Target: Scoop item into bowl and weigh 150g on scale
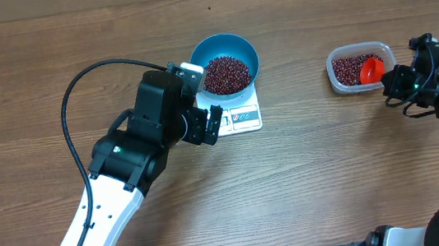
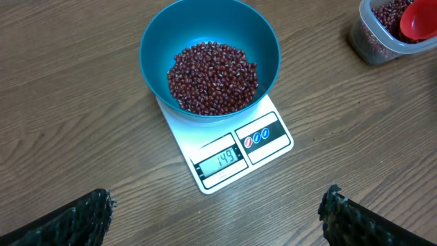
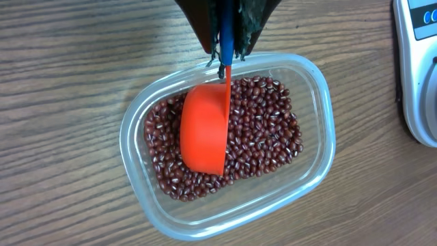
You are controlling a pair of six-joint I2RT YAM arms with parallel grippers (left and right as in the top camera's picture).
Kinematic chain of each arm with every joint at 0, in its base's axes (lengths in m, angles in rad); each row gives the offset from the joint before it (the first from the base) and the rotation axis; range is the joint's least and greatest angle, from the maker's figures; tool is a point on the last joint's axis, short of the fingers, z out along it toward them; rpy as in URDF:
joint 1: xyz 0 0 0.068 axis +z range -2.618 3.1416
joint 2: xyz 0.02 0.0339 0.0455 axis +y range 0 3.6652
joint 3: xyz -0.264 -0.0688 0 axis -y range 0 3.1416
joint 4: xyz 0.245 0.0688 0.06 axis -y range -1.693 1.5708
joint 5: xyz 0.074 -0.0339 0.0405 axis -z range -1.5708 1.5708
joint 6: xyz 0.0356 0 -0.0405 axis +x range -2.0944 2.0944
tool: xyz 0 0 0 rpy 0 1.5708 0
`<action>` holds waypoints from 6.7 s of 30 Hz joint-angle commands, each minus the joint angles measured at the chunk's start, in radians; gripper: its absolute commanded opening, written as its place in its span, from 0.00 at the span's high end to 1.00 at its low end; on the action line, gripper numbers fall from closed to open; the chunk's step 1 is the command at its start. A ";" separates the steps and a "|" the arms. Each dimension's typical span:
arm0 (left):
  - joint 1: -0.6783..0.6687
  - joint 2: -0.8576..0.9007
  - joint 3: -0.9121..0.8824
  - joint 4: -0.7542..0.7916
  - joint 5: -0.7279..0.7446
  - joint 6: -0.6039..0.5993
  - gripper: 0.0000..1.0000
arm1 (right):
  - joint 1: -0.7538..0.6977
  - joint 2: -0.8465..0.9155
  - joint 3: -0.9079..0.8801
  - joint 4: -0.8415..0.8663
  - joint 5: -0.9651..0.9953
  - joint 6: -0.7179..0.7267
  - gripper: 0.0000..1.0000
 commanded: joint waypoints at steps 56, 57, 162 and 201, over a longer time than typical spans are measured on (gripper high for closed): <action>0.004 -0.002 0.005 0.004 0.007 -0.014 0.01 | 0.028 -0.019 0.004 -0.034 -0.037 -0.004 0.96; 0.004 -0.002 0.005 0.004 0.007 -0.014 0.00 | 0.028 -0.019 0.004 -0.034 -0.037 -0.004 0.96; 0.004 -0.002 0.005 0.004 0.007 -0.014 0.00 | 0.026 0.044 0.005 -0.070 -0.115 -0.394 0.96; 0.004 -0.002 0.005 0.004 0.007 -0.014 0.00 | 0.026 0.044 0.005 -0.016 -0.118 -0.396 0.96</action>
